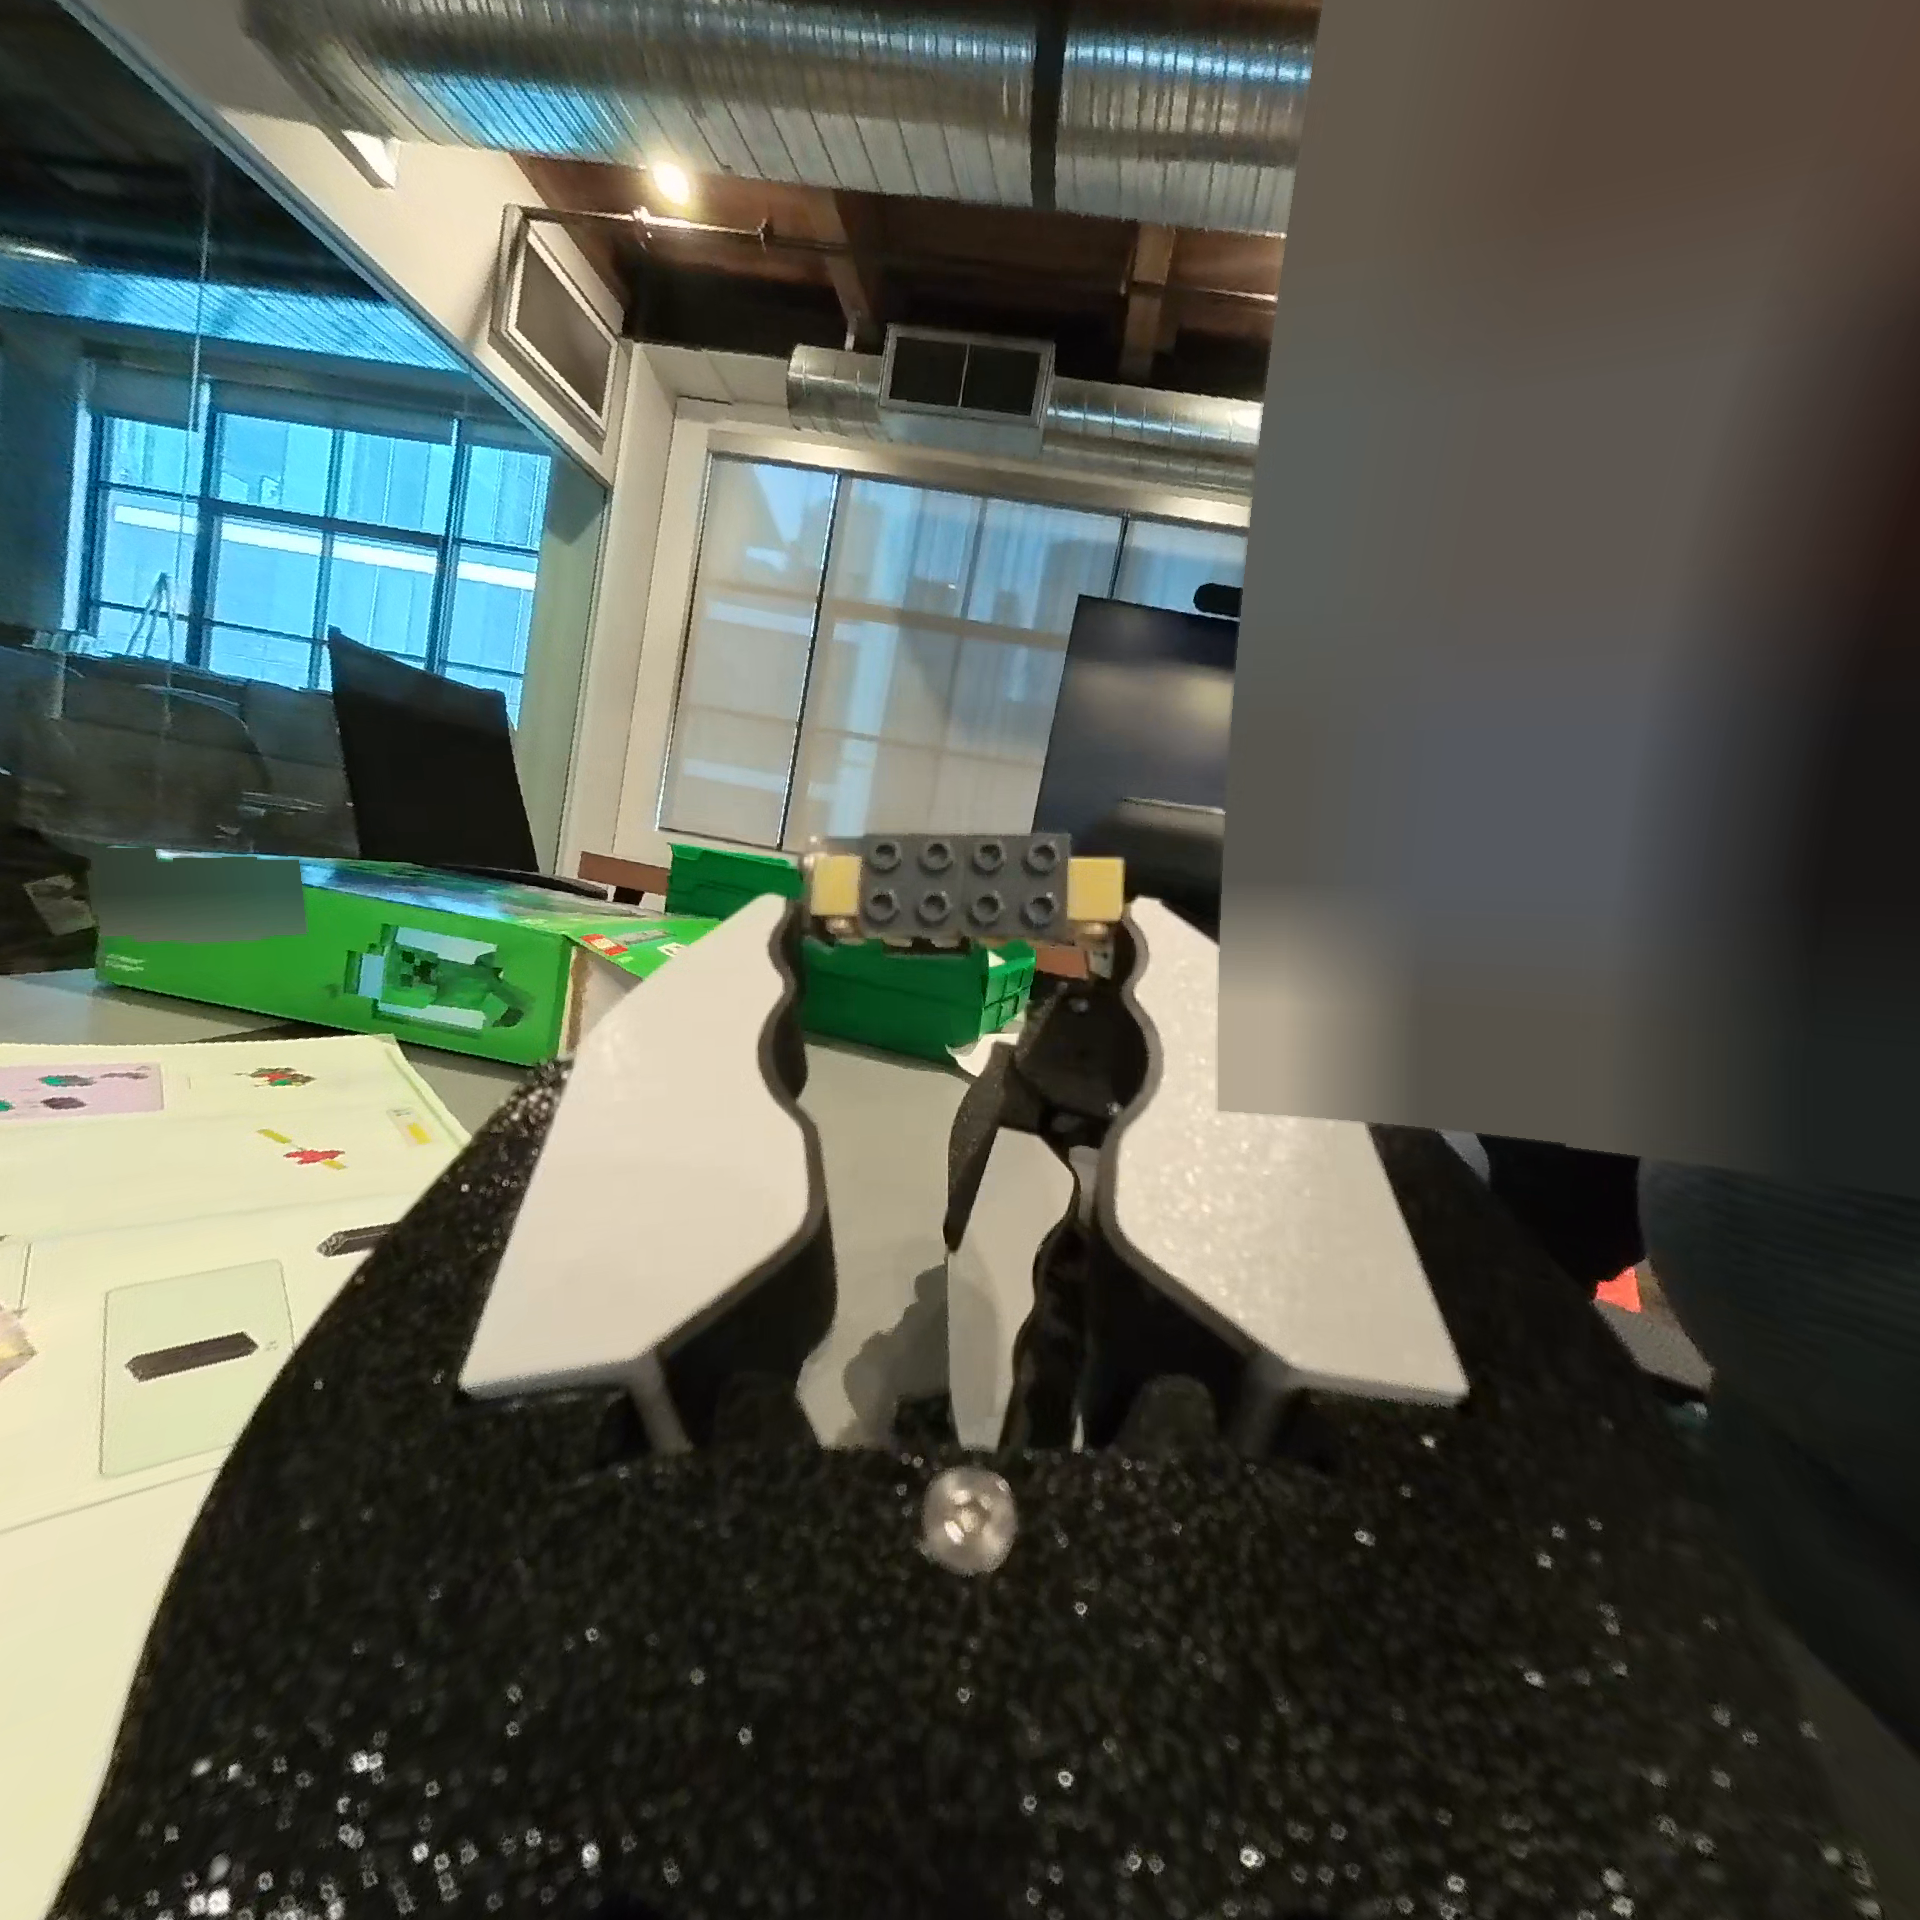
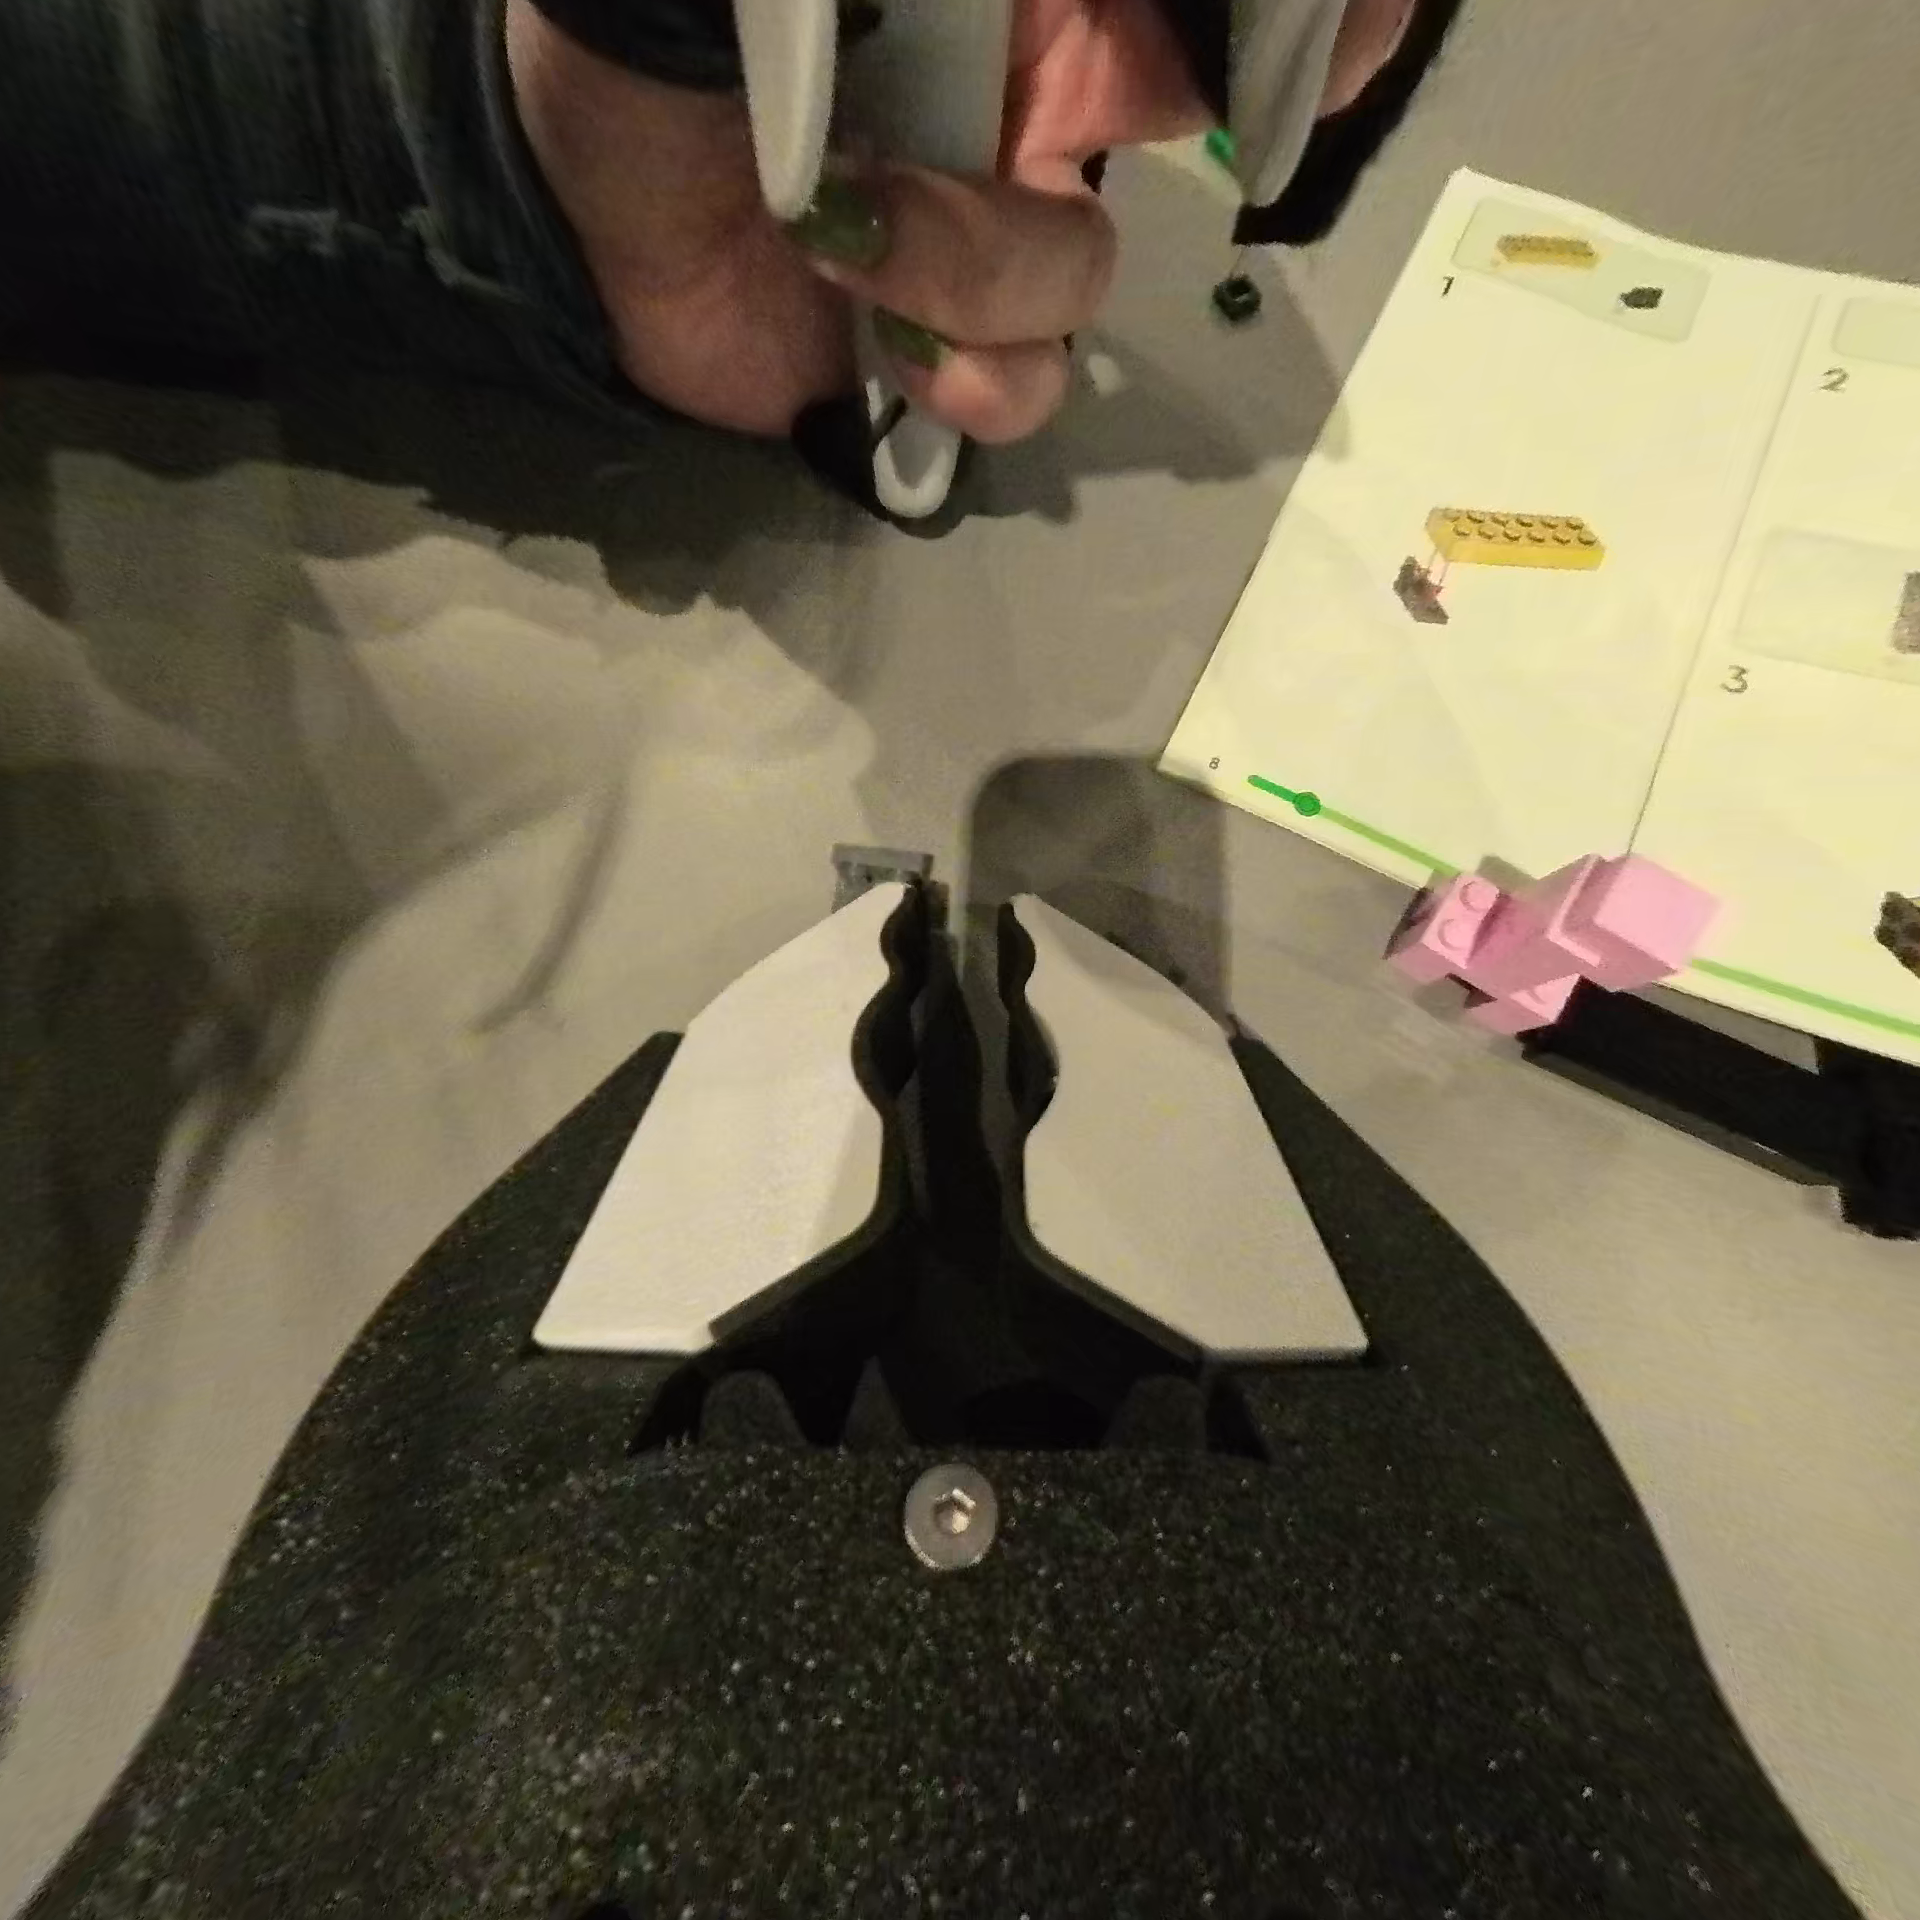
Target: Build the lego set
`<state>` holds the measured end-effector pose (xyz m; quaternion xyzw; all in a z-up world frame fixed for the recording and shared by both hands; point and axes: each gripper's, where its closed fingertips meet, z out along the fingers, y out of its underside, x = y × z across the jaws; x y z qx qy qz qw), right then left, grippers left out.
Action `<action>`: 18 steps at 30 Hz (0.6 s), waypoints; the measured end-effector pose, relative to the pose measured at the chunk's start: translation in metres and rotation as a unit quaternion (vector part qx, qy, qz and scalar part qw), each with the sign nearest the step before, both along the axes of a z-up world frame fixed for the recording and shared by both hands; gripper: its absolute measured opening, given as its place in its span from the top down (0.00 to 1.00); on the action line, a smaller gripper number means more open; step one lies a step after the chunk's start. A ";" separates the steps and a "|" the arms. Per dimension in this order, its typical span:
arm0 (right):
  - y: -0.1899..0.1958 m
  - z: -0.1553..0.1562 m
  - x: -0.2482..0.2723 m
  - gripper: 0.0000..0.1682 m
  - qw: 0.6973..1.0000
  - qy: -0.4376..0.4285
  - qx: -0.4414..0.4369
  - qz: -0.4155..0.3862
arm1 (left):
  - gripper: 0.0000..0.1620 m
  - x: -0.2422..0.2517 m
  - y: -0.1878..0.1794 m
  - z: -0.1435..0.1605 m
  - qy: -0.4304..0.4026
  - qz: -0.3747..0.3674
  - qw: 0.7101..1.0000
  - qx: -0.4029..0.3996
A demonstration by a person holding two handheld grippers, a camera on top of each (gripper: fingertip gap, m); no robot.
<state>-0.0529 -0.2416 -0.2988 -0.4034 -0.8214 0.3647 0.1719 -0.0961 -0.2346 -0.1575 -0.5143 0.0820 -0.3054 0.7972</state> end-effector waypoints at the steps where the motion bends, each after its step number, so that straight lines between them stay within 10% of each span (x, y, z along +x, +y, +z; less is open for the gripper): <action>1: -0.001 0.001 0.001 0.92 1.000 -0.001 -0.006 0.003 | 0.66 0.001 0.000 -0.001 0.003 -0.001 1.000 -0.002; 18: -0.016 0.000 0.002 0.90 1.000 0.013 0.021 0.012 | 0.65 0.004 0.001 -0.002 0.005 -0.009 1.000 -0.009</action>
